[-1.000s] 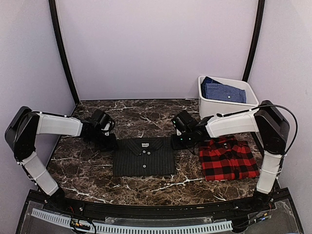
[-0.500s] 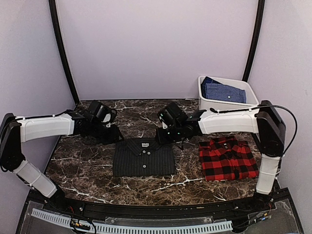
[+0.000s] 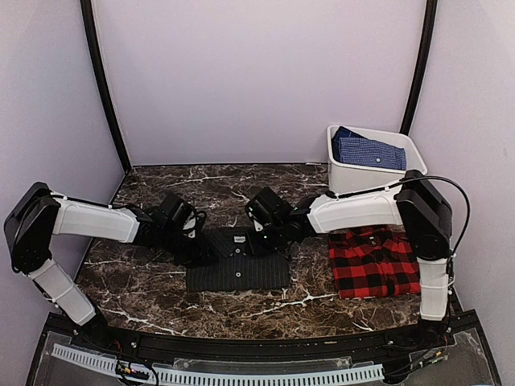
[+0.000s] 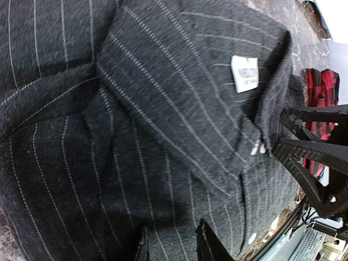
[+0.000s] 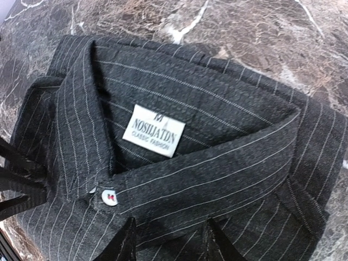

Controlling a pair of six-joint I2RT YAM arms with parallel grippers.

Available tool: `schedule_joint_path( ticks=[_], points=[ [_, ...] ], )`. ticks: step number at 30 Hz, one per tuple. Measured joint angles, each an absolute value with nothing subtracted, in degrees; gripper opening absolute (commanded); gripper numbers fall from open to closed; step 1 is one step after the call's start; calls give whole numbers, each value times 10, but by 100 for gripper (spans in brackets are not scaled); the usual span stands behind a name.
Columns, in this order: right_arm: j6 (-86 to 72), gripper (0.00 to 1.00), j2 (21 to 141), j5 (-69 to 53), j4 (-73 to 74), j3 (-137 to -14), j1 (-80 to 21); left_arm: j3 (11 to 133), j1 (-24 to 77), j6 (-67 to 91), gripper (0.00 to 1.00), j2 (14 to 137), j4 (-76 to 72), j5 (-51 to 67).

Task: Fold and stack the long sleeve shirts
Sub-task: Move the square-folded shirt to the center of the board.

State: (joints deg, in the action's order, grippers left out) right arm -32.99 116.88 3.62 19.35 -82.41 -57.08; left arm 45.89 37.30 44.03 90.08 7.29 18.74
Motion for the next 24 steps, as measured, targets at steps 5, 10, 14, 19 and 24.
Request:
schedule_joint_path(
  ticks=[5,10,14,19,24],
  points=[
    [-332,39,1180,28,193,-824,-580,449,373,444,28,912,69,183],
    [-335,40,1198,24,179,-825,-583,443,372,444,28,916,67,168],
    [-336,39,1215,20,163,-842,-583,439,360,439,27,916,68,159],
    [-349,39,1251,-8,124,-876,-584,419,316,426,26,895,70,147],
    [-371,39,1301,-43,86,-934,-591,396,261,409,26,863,89,123]
  ],
)
